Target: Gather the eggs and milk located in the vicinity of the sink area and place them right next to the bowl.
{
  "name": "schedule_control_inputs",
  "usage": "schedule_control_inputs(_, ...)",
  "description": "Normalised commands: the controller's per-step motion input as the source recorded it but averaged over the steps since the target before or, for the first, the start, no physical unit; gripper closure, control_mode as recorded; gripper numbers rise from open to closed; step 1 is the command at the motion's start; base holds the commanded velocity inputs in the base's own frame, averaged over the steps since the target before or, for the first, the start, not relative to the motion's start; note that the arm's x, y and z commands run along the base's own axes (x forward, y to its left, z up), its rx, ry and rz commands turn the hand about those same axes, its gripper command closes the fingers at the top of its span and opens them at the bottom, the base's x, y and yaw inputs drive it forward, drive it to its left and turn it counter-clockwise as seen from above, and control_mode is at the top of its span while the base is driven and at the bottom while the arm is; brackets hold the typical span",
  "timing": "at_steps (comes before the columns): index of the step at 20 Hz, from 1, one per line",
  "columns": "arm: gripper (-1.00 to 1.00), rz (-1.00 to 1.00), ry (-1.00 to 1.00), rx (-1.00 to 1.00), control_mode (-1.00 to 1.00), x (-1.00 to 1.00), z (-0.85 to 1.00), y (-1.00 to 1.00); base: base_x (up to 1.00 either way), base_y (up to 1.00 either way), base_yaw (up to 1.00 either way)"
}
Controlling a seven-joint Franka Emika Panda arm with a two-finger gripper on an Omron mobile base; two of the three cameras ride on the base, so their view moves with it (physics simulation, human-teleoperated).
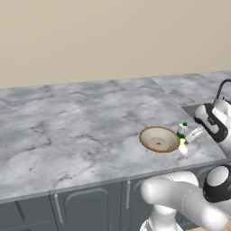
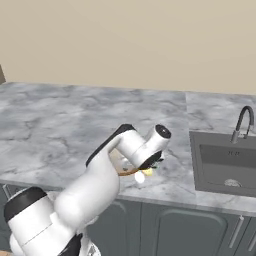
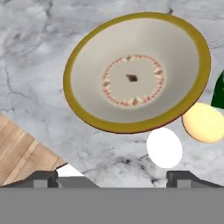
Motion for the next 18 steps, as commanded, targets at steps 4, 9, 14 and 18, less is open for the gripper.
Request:
schedule_control_inputs(4,-1.0,-0.32,0.33,-0.43,-1.0,-0.13,0.22,0.51,0.0,0.0,0.0)
schedule_control_inputs(9,-1.0,-0.46,0.3,-0.44,-1.0,0.0,-0.02,0.3,0.0,0.0,0.0)
schedule_control_inputs(14,-1.0,-0.4,0.14,-0.34,-1.0,0.0,0.0,0.5,0.0,0.0,0.0)
schedule_control_inputs(18,-1.0,-0.2,-0.13,-0.03,-1.0,-0.18,0.01,0.33,0.0,0.0,0.0)
